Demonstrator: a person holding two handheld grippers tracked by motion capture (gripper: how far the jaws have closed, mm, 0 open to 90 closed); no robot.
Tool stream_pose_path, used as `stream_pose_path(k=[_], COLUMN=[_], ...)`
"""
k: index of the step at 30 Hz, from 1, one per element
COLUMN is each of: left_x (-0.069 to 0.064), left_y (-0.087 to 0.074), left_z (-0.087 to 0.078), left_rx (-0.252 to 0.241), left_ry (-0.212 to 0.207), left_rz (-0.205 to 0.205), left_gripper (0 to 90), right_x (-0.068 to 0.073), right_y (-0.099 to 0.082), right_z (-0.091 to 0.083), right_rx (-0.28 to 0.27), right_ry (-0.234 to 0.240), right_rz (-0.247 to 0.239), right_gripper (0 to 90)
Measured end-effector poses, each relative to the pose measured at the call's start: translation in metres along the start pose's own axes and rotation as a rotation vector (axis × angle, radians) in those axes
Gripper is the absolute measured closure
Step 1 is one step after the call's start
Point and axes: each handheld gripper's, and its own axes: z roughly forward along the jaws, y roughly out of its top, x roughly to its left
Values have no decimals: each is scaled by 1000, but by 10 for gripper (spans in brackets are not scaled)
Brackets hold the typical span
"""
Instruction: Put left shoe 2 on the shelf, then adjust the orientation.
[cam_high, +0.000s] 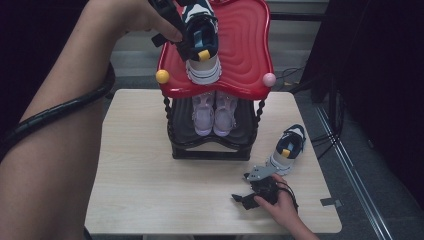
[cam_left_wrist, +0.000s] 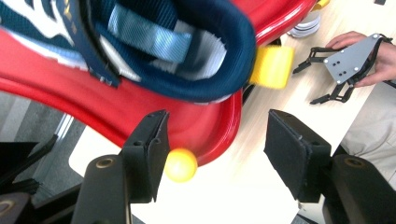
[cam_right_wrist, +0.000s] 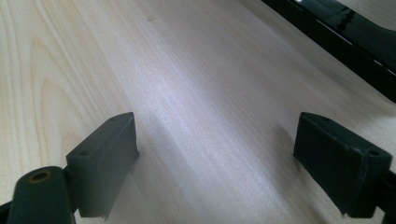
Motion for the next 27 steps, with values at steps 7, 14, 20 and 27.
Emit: stream_pose_path(k=[7,14,20,27], left_x=[3,6,7,5], left_y=[-19,-42,-59,-81], left_z=[1,8,15,26], left_rx=[14,25,32,43], left_ry=[-7,-12,-25,-37], left_rz=[-23,-43,-61,-69], left_gripper=[393,391,388,384], right_x=[0,0,0,0], right_y=[0,0,0,0], right_z=[0,0,0,0], right_rx=[0,0,0,0], right_ry=[0,0,0,0], right_rz=[0,-1,-1,0], right_gripper=[128,128,128,128])
